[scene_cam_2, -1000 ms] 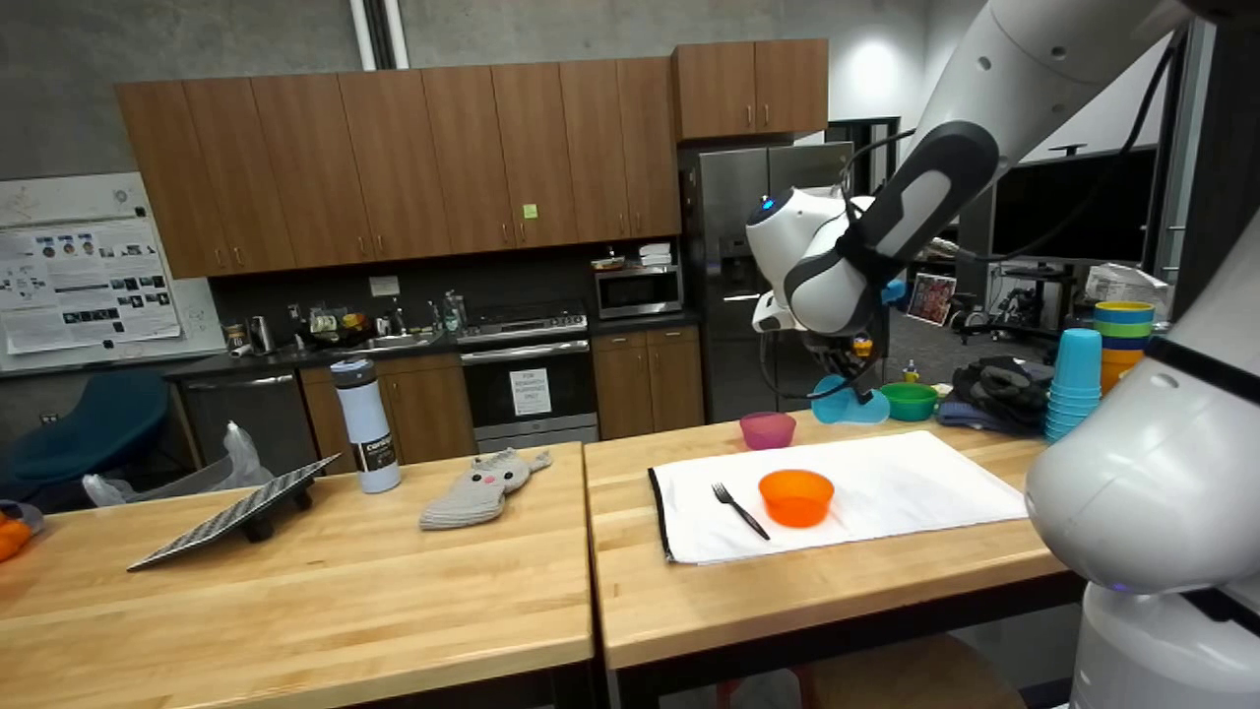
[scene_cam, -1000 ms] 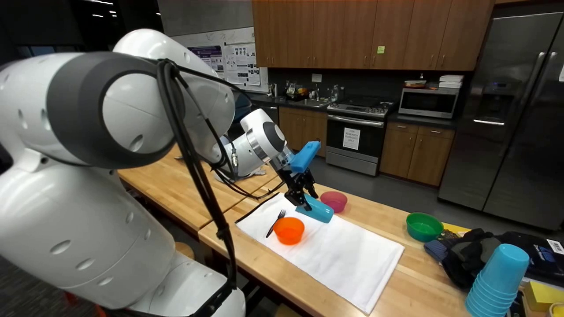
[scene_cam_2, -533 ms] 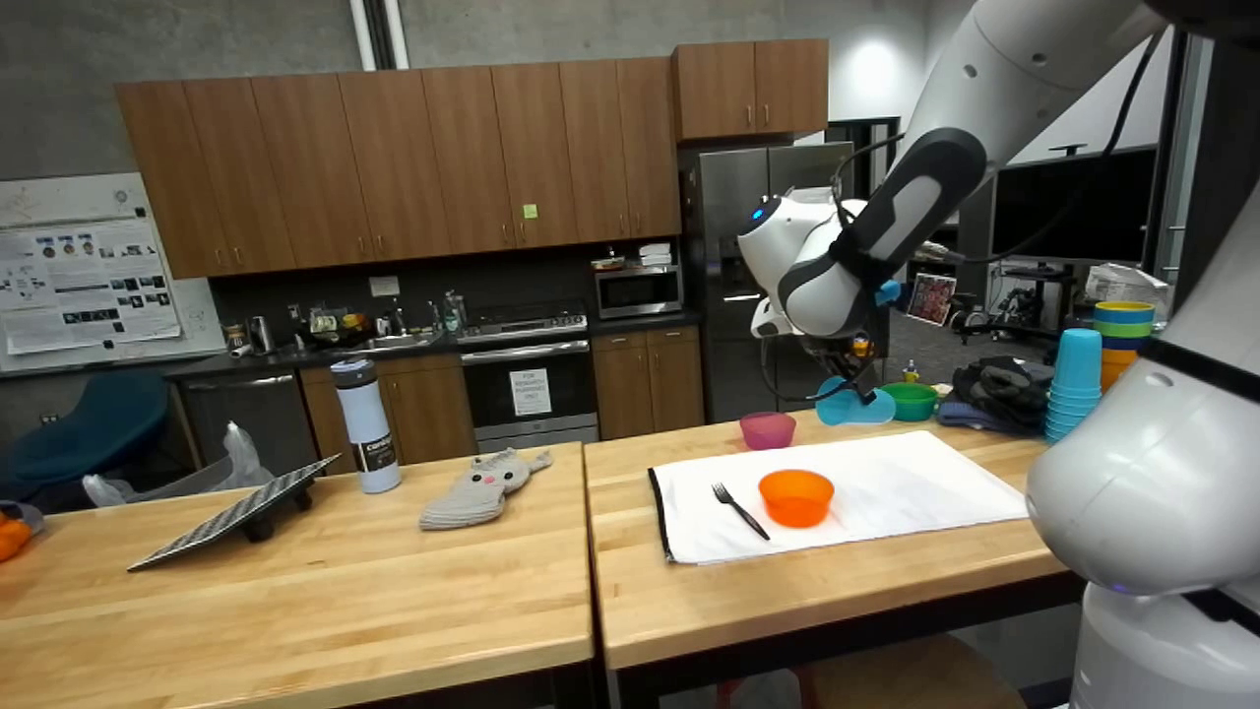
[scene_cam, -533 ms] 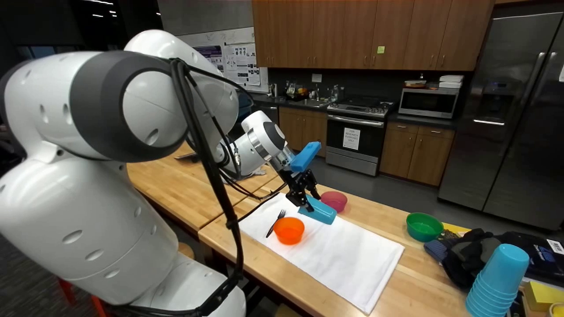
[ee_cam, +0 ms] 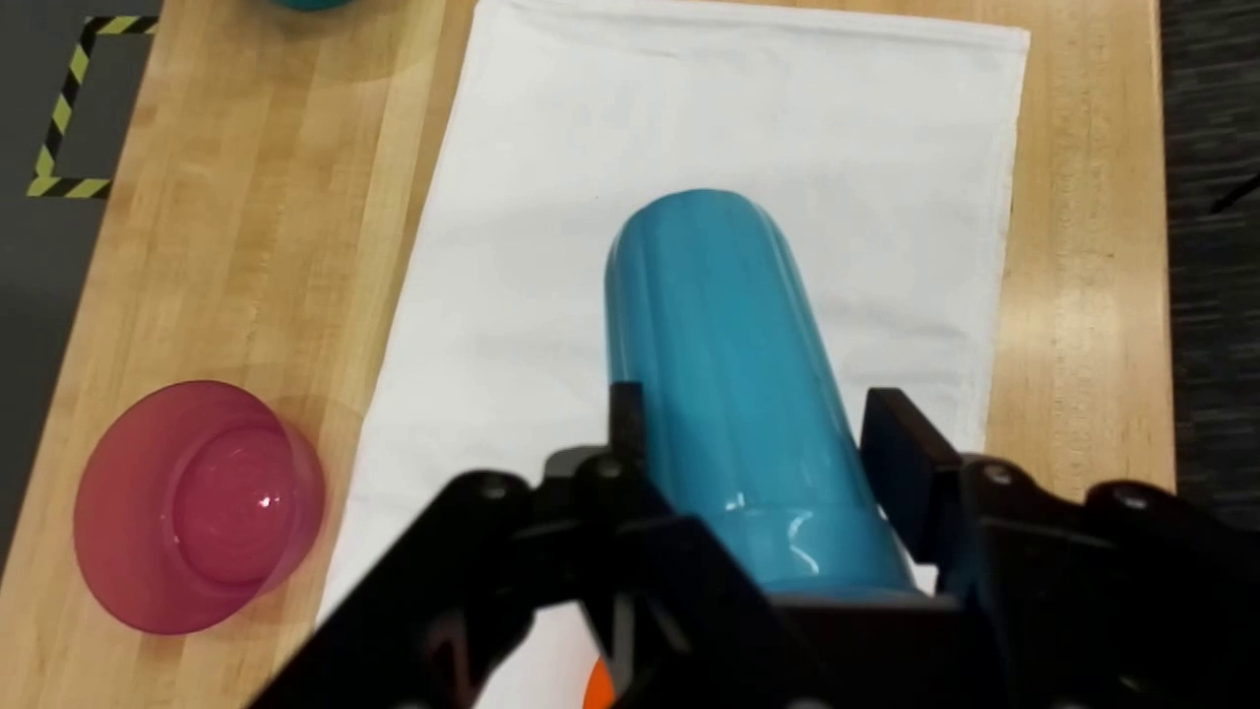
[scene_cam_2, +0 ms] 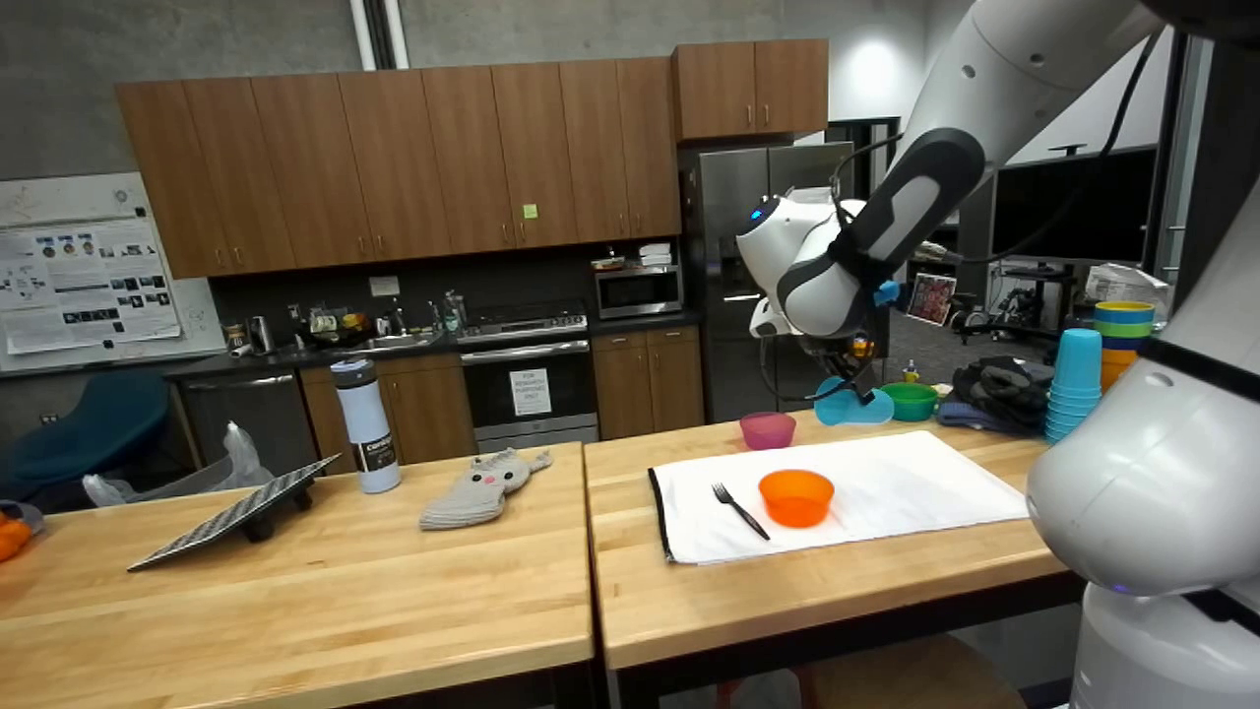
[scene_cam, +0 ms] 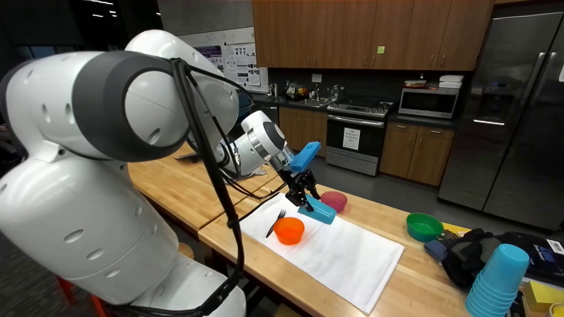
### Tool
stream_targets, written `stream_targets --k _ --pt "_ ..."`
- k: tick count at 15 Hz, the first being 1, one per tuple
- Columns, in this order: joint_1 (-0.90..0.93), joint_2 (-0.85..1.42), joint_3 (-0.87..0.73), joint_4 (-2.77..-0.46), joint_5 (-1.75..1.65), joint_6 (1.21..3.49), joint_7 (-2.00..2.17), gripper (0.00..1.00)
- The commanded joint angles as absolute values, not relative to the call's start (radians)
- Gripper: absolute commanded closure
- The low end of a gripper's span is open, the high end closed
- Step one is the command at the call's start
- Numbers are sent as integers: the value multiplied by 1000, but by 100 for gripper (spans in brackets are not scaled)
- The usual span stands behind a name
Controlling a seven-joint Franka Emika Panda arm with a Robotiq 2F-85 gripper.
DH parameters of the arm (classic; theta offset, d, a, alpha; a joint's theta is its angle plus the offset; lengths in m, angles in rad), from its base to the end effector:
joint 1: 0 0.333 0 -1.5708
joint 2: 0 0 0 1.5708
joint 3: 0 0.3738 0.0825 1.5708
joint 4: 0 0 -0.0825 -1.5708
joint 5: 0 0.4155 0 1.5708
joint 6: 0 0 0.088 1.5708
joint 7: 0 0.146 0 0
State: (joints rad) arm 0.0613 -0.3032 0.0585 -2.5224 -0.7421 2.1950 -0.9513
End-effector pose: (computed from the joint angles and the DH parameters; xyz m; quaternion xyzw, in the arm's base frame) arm 0.4454 0.0079 0.3957 0.6901 0.6586 -0.1336 0.2686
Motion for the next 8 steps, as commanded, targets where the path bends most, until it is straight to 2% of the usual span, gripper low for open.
stream_targets --k 1,8 --pt "70 -308 46 -2529 -755 2181 -940 69" --pt "90 -263 60 -2512 -763 2186 -954 69"
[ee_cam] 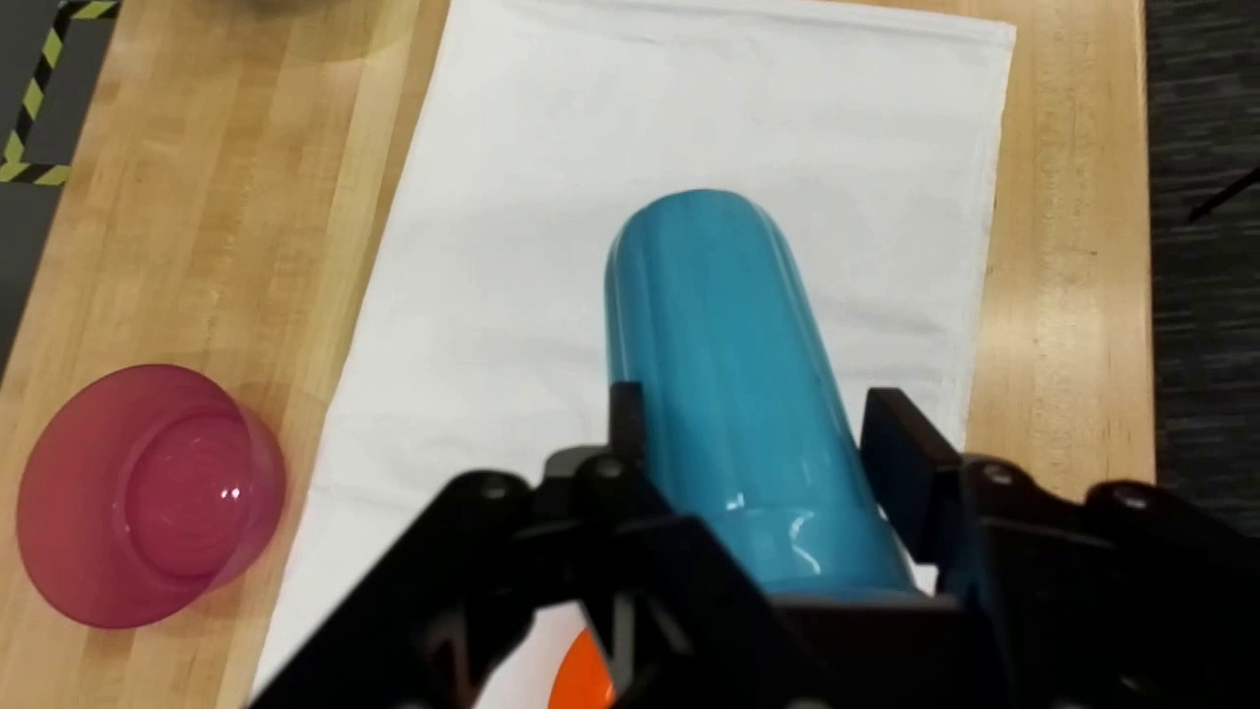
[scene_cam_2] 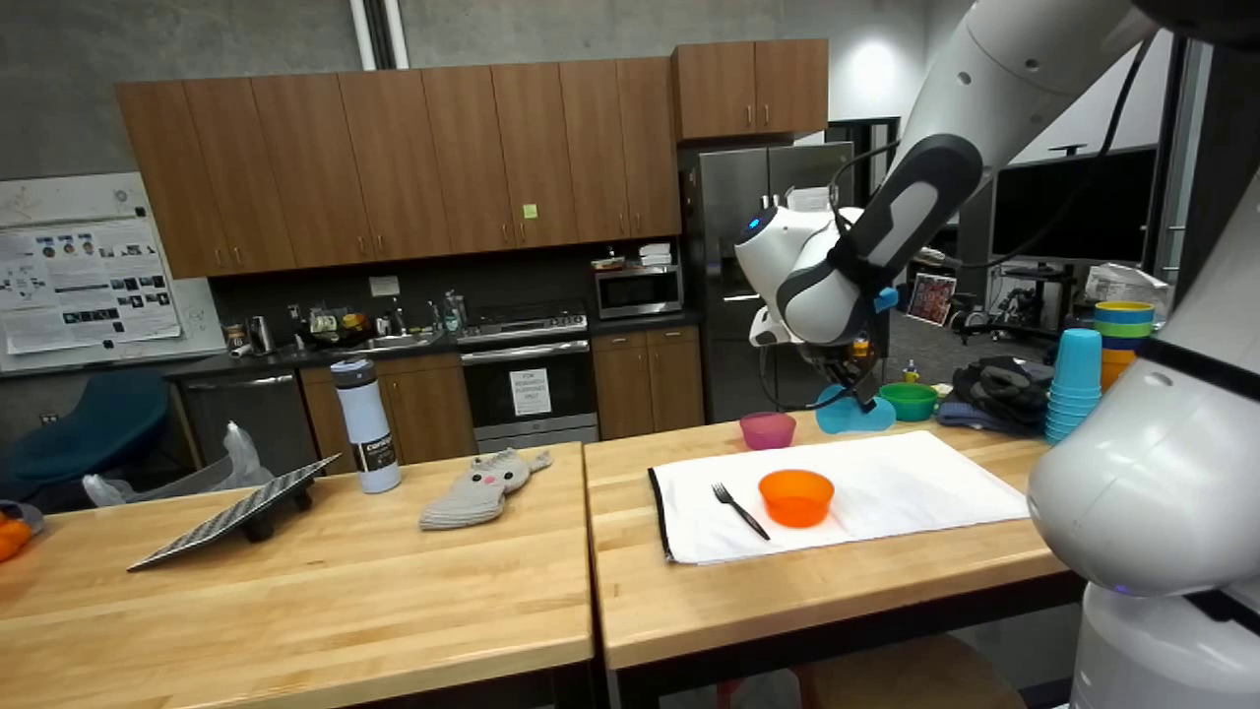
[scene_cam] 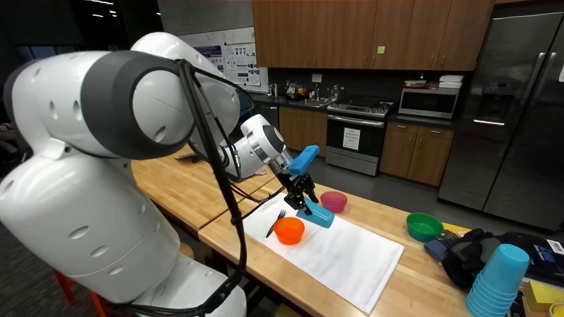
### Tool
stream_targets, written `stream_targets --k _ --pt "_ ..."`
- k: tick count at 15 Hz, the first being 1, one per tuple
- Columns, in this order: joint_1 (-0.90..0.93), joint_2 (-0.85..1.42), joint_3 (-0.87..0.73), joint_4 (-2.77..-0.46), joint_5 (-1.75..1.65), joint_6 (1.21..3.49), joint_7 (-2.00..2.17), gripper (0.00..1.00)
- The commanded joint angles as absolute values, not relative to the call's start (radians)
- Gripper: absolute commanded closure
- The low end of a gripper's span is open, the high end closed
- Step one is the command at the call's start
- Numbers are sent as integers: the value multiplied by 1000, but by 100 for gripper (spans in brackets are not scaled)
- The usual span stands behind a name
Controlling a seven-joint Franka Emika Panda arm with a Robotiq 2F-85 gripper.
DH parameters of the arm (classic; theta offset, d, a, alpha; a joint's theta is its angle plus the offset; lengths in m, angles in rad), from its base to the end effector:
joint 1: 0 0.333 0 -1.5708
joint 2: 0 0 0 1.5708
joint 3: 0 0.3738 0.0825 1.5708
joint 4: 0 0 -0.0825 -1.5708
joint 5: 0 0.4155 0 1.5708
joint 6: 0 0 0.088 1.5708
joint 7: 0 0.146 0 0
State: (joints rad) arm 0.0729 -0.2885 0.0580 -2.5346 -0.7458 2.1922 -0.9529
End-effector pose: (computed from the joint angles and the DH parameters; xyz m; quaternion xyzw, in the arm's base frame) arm 0.4420 0.0118 0.3835 0.6829 0.6664 -0.1442 0.2622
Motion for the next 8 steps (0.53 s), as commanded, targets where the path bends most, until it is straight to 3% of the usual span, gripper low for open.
stream_targets --k 1,8 --pt "95 -254 63 -2505 -762 2185 -953 69" --pt "101 -178 75 -2434 -805 2120 -982 69"
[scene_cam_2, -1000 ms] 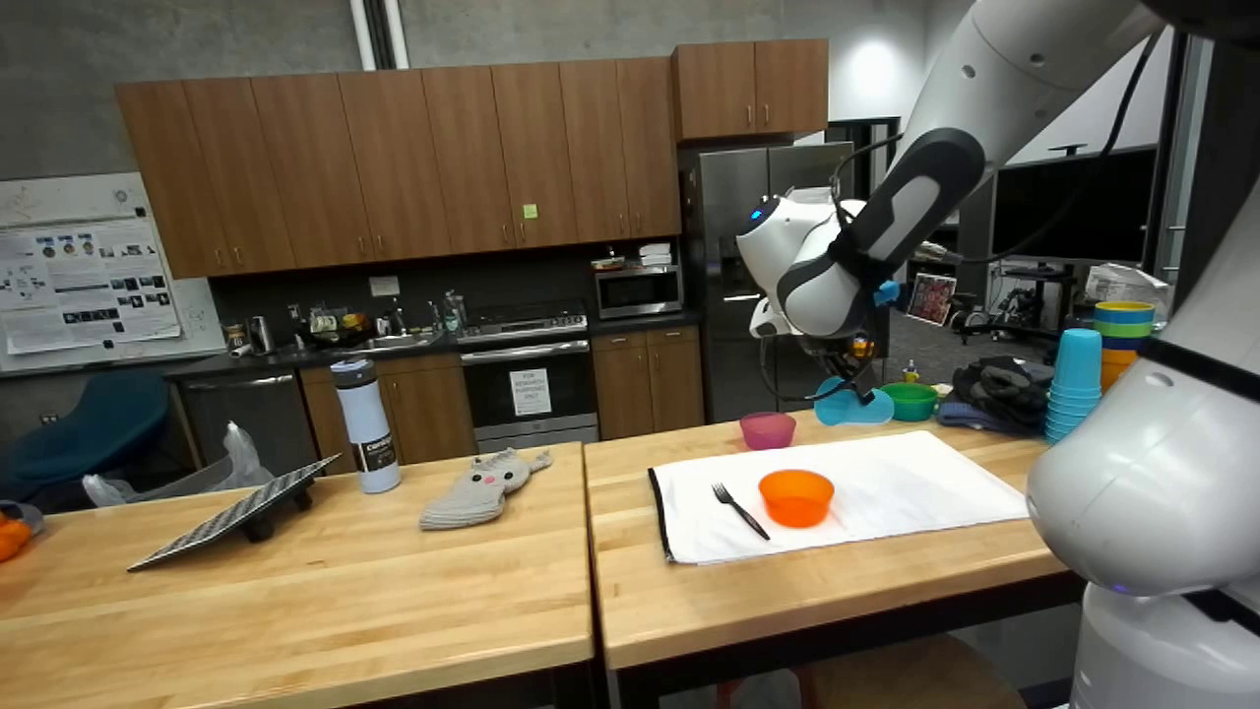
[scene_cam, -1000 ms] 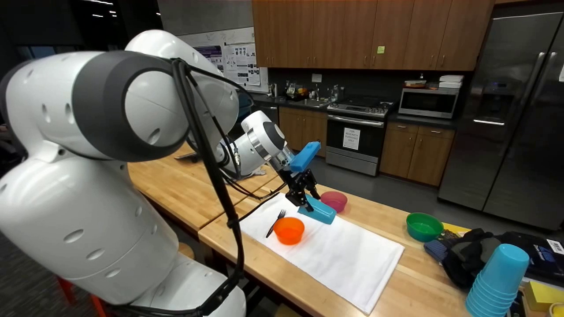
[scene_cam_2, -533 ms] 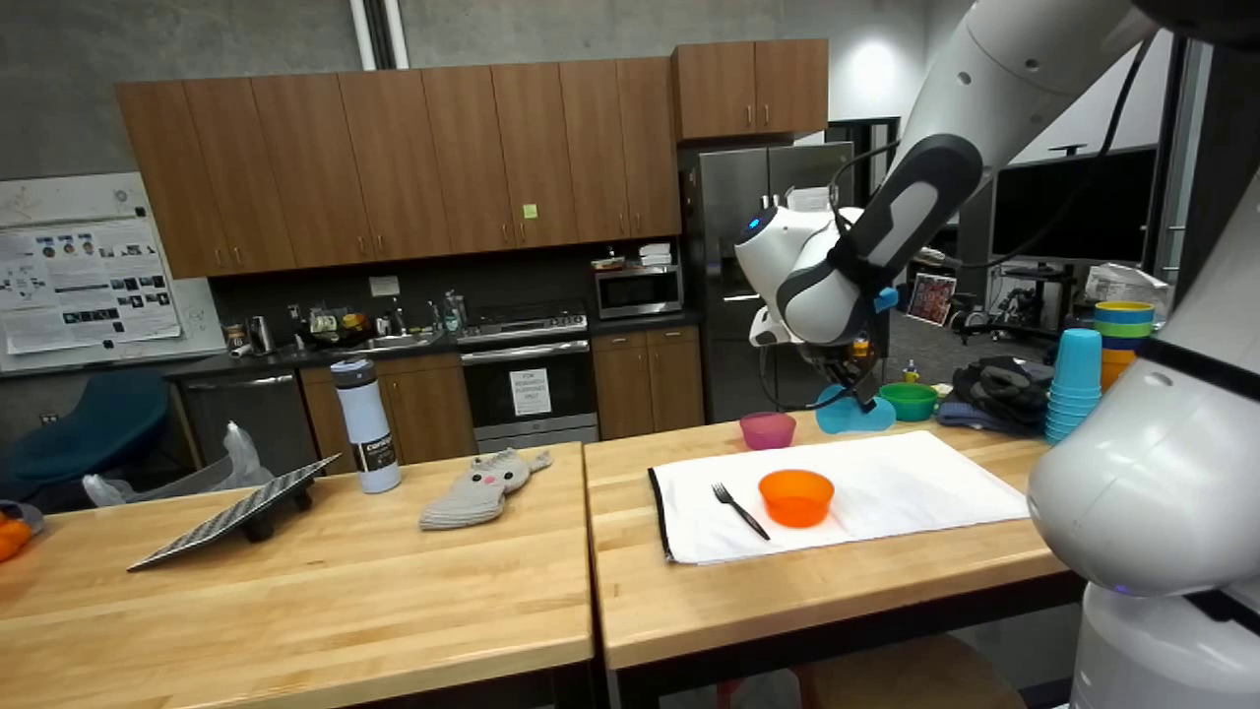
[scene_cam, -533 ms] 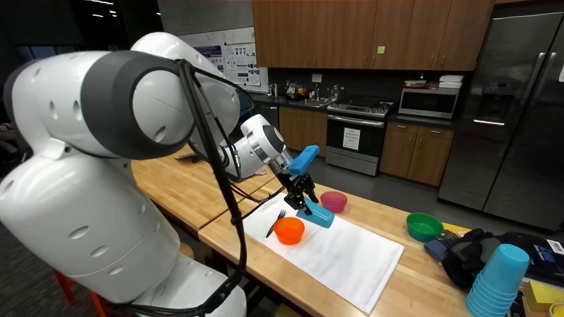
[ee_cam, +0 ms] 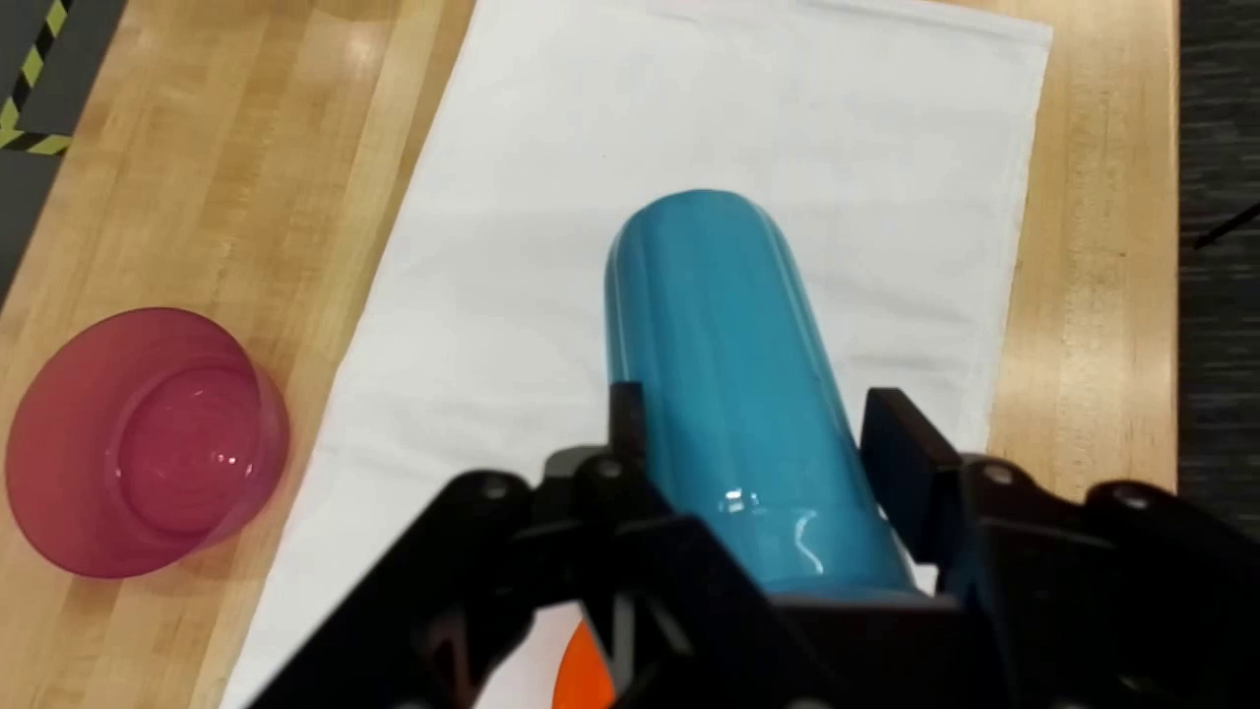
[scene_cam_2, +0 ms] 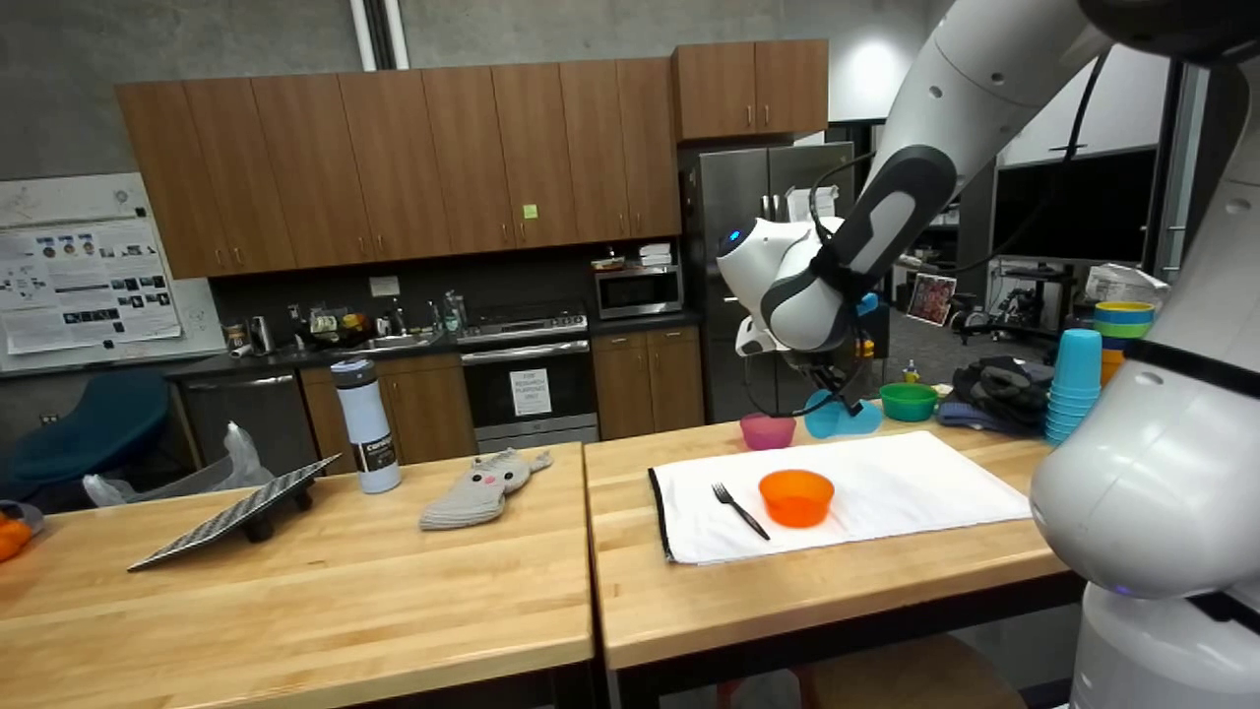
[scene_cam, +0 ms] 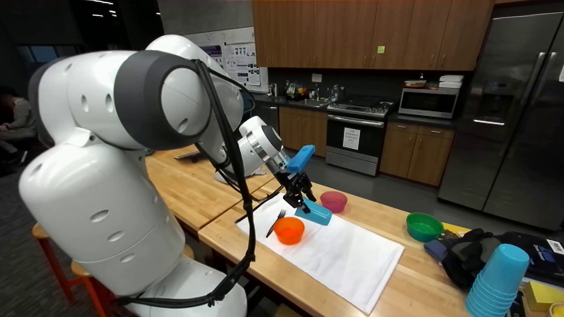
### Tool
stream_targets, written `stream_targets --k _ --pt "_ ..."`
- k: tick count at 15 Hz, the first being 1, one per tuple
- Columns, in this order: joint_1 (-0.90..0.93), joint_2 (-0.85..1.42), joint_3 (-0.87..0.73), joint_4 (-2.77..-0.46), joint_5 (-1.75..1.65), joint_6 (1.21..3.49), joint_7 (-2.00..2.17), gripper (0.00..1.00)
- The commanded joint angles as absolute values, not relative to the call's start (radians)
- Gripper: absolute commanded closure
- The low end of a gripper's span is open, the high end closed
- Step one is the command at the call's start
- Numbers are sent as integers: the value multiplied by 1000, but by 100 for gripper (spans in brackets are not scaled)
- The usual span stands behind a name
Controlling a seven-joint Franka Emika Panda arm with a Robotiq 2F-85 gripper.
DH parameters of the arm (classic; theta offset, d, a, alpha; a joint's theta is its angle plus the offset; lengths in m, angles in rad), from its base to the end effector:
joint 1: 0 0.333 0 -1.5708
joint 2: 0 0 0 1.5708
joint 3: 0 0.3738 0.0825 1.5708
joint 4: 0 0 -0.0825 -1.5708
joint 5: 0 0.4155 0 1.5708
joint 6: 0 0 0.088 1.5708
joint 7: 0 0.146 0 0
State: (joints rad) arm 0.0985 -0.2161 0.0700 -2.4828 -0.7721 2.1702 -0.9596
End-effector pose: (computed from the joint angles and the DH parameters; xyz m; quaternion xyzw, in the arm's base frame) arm 0.4604 0.0280 0.3749 0.6593 0.6847 -0.1616 0.2653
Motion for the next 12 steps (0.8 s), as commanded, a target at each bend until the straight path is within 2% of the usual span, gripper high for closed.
stream_targets --k 1,12 --pt "102 -173 73 -2427 -808 2110 -997 69" --pt "129 -98 118 -2291 -938 1898 -1143 69"
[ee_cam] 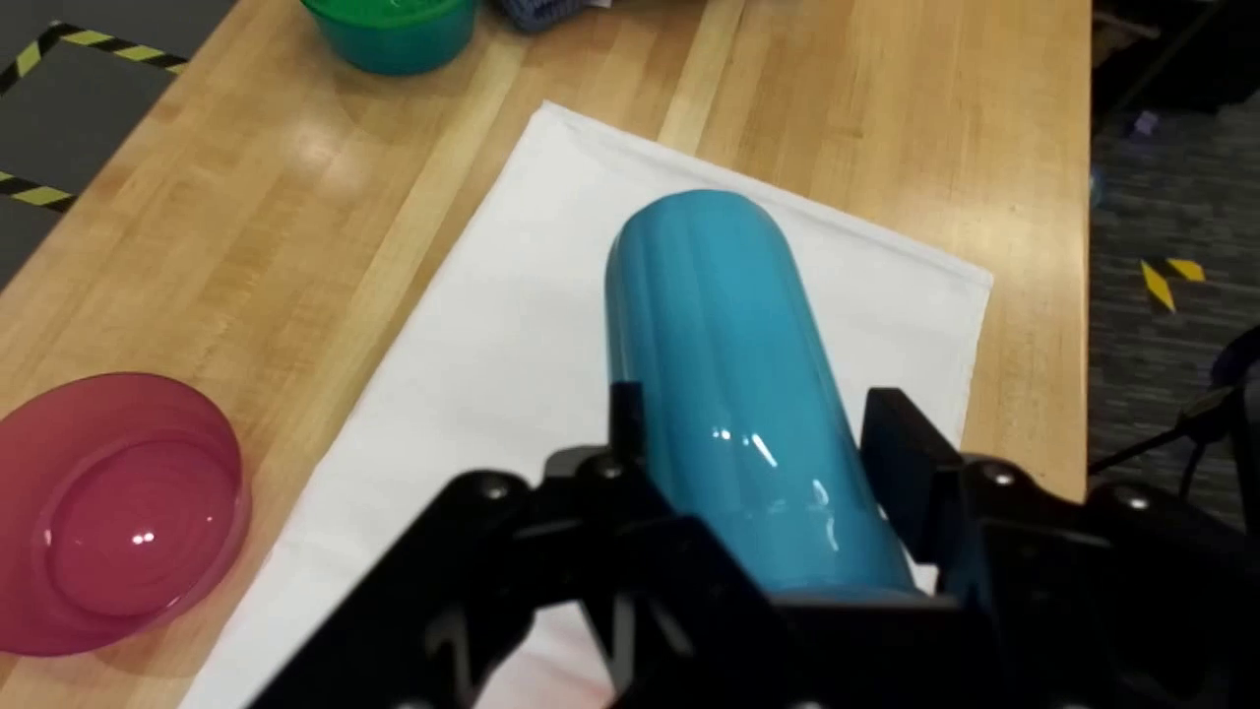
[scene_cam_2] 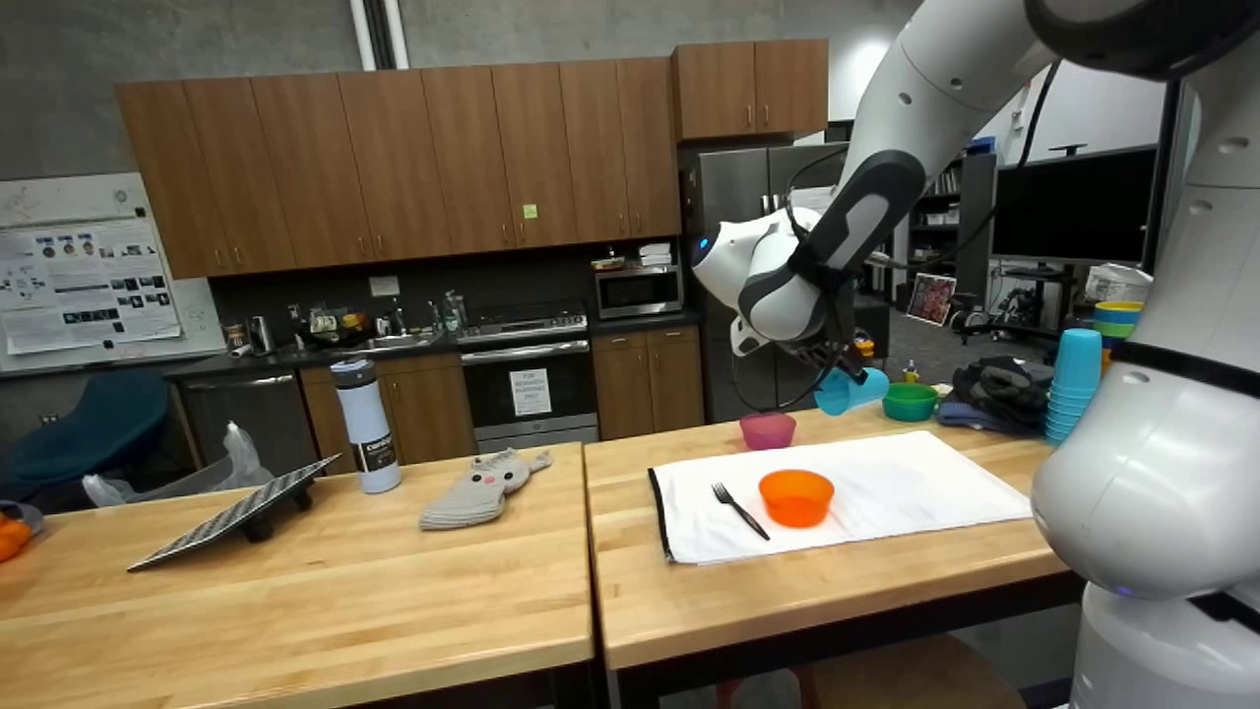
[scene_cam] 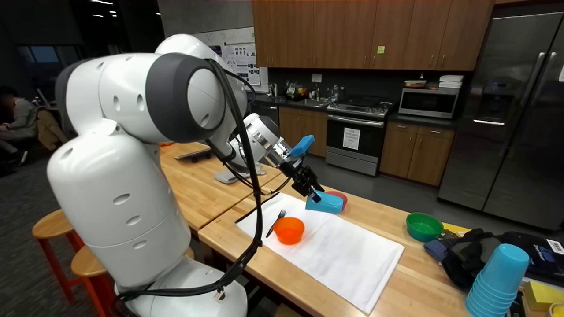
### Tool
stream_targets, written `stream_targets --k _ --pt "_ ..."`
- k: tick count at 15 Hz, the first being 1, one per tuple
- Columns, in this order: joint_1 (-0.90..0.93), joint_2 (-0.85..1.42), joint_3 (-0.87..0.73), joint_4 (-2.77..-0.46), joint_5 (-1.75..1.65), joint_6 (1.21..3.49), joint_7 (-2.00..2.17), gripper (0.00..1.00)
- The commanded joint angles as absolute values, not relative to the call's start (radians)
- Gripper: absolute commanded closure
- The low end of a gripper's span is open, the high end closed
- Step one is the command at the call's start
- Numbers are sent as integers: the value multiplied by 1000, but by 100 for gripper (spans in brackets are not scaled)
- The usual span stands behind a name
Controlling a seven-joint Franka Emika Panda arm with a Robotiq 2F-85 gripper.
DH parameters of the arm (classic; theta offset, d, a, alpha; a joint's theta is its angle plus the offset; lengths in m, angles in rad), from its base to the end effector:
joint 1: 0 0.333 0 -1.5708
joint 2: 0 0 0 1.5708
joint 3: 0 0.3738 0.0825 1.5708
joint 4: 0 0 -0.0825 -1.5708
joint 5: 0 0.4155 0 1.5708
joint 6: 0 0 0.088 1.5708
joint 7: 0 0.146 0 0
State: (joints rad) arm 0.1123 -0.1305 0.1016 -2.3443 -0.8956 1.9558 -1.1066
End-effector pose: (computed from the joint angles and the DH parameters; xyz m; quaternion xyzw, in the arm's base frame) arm 0.4917 0.0256 0.3990 0.5742 0.7141 -0.2715 0.2944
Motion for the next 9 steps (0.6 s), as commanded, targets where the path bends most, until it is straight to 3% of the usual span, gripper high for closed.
stream_targets --k 1,9 --pt "135 -88 124 -2277 -946 1887 -1150 69" --pt "158 -48 152 -2211 -986 1836 -1196 69"
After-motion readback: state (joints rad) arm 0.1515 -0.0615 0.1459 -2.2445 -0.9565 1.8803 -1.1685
